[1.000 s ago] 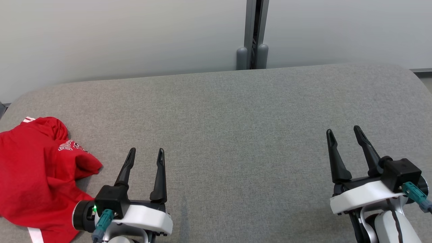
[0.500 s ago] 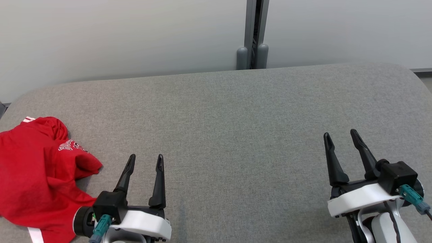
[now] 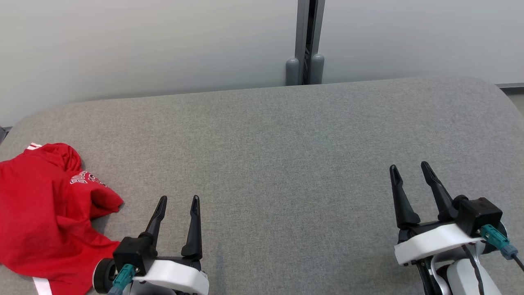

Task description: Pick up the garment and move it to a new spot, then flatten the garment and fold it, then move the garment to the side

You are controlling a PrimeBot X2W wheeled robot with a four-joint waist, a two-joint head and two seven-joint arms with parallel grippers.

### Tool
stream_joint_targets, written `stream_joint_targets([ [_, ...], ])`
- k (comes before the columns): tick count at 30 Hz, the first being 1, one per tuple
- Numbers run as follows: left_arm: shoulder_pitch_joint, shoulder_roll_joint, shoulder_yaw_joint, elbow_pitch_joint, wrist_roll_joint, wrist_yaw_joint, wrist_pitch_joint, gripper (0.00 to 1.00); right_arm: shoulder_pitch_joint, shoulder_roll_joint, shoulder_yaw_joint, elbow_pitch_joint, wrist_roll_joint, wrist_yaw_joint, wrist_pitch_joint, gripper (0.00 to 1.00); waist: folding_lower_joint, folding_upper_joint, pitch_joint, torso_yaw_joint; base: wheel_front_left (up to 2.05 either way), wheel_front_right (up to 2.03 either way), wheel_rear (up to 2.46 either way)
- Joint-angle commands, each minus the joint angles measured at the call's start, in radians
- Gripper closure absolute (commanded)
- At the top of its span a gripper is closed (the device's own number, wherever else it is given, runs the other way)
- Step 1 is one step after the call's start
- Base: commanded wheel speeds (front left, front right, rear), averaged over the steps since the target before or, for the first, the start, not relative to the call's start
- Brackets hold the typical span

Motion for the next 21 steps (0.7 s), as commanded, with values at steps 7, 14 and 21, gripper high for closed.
stream_joint_targets([
  [7,-0.004,0.004,0.0,0.005,-0.007,-0.003,-0.005,0.0,-0.008,-0.005,0.0,0.005,-0.007,0.0,-0.005,0.0,0.0,-0.0001,-0.001,-0.002,0.0,0.0,0.0],
  [14,-0.001,0.004,-0.001,0.009,-0.007,-0.002,-0.005,0.0,-0.003,-0.005,0.002,0.008,-0.006,0.0,-0.005,0.0,0.0,-0.0001,-0.001,-0.003,0.0,0.0,0.0],
  [21,-0.013,0.004,0.001,0.011,0.002,-0.004,-0.005,0.0,0.004,-0.005,0.002,0.003,-0.016,0.0,-0.005,0.0,0.0,-0.0001,0.002,0.026,0.0,0.0,0.0],
])
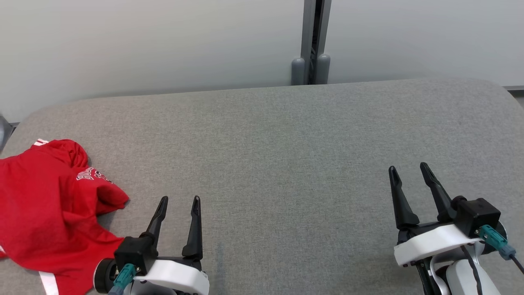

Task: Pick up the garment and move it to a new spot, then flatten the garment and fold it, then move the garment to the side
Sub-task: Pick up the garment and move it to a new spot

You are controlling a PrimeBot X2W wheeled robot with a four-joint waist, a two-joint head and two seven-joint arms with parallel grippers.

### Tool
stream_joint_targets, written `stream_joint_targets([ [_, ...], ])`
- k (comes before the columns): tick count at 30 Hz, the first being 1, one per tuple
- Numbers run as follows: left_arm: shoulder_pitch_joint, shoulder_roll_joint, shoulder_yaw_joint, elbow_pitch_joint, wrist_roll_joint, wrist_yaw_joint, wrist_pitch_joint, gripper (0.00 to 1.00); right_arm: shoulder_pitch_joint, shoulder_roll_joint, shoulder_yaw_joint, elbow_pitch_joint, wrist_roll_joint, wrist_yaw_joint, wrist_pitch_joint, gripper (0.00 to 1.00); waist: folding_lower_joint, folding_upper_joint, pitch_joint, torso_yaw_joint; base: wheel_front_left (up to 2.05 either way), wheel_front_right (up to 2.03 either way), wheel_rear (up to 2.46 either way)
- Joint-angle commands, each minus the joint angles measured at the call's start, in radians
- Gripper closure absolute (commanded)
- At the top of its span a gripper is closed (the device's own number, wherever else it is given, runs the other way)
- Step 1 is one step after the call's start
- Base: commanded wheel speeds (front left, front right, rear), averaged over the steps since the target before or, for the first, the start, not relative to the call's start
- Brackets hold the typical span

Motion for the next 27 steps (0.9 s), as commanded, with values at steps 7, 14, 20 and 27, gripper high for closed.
stream_joint_targets([
  [7,-0.007,0.004,0.014,-0.002,0.012,0.003,-0.005,0.0,0.014,-0.005,0.009,-0.017,-0.013,0.0,-0.005,0.0,0.0,-0.0001,0.004,0.095,0.0,0.0,0.0],
  [14,0.015,0.004,0.046,-0.004,0.026,0.007,-0.005,0.0,0.019,-0.005,0.045,-0.021,-0.014,0.0,-0.005,0.0,0.0,-0.0001,-0.008,0.207,0.0,0.0,0.0],
  [20,0.028,0.004,0.078,-0.007,0.04,0.002,-0.005,0.0,0.026,-0.005,0.077,-0.021,-0.007,0.0,-0.005,0.0,0.0,-0.0001,-0.025,0.291,0.0,0.0,0.0],
  [27,0.053,0.004,0.116,-0.018,0.062,-0.01,-0.005,0.0,0.043,-0.005,0.117,-0.016,0.019,0.0,-0.005,0.0,0.0,-0.0001,-0.052,0.405,0.0,0.0,0.0],
])
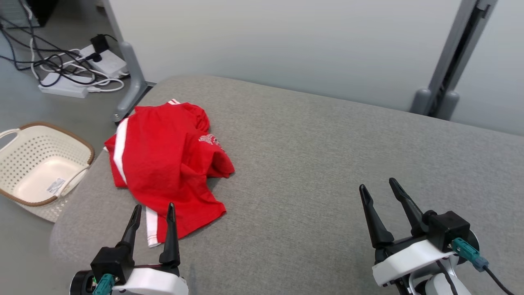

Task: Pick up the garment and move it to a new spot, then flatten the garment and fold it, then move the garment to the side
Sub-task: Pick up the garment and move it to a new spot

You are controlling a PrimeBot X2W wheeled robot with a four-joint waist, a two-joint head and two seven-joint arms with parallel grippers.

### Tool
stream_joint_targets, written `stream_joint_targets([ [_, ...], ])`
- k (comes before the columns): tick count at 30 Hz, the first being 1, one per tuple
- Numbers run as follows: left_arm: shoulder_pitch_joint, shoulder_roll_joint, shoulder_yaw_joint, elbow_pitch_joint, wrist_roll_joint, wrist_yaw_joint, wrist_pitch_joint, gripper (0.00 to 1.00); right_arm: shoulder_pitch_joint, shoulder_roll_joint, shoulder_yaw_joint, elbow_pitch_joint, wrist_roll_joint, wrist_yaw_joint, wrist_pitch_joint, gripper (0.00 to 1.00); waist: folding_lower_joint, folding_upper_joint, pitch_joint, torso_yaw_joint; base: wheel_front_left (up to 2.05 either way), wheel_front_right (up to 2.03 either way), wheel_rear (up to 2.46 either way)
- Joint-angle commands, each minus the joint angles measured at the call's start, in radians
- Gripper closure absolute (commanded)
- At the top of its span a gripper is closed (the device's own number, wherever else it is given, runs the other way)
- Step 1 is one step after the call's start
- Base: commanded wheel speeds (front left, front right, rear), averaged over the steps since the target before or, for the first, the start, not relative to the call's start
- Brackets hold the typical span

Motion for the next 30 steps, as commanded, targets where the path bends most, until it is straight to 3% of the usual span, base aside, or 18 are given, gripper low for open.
stream_joint_targets([
  [1,0.012,0.003,0.006,-0.007,0.007,-0.004,-0.005,0.0,0.008,-0.005,0.004,0.001,0.01,0.0,-0.005,0.0,0.0,0.0,-0.021,0.055,0.0,0.0,0.0],
  [9,0.045,0.003,0.053,-0.041,0.009,0.002,-0.004,0.0,-0.016,-0.006,0.073,0.011,0.041,0.0,-0.005,0.0,0.0,0.0,-0.02,0.113,0.0,0.0,0.0],
  [30,0.06,0.004,0.059,-0.063,-0.001,0.013,-0.004,0.0,-0.033,-0.005,0.108,0.045,0.051,0.0,-0.005,0.0,0.0,0.0,-0.017,0.114,0.0,0.0,0.0],
])
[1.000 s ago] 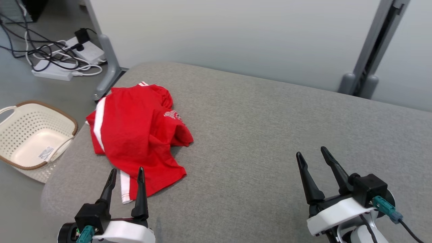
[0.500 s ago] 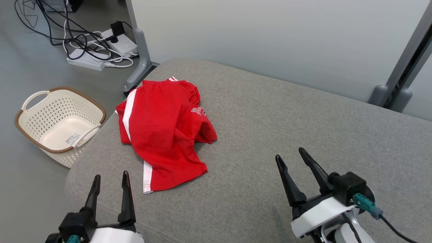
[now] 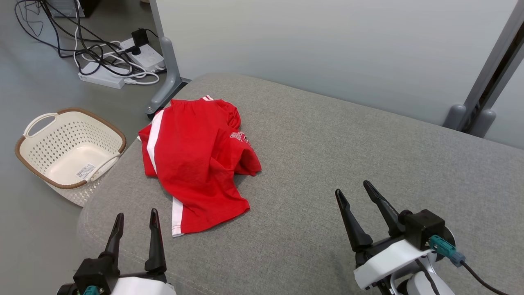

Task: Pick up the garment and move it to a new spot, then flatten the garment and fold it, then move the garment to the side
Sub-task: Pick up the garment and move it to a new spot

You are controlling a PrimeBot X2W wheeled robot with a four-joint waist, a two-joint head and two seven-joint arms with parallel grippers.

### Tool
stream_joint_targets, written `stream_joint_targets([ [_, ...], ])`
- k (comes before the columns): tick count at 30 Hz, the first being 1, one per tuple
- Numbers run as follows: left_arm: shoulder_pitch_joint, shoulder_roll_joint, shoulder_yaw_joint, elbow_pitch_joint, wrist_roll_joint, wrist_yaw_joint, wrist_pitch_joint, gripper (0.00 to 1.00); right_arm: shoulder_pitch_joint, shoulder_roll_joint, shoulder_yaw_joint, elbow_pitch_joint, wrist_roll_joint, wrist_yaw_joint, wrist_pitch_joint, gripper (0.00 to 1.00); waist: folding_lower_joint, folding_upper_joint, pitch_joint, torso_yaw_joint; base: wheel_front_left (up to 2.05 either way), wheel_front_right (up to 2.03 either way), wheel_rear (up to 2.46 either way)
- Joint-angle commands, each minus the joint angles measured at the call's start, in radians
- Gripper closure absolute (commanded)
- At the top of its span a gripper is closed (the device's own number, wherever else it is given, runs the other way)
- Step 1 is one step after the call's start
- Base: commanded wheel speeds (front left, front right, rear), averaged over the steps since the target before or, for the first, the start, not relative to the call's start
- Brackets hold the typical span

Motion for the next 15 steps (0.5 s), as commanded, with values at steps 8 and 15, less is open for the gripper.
stream_joint_targets([
  [8,-0.016,0.004,-0.002,0.009,-0.005,-0.006,-0.002,0.0,0.015,-0.006,-0.016,-0.015,-0.009,0.0,-0.005,0.0,0.0,0.0,0.011,0.0,0.0,0.0,0.0],
  [15,-0.056,0.004,-0.006,0.032,-0.029,-0.016,-0.002,0.0,0.012,-0.019,-0.044,-0.04,-0.036,0.0,-0.005,0.0,0.0,0.0,0.066,-0.006,0.0,0.0,0.0],
])
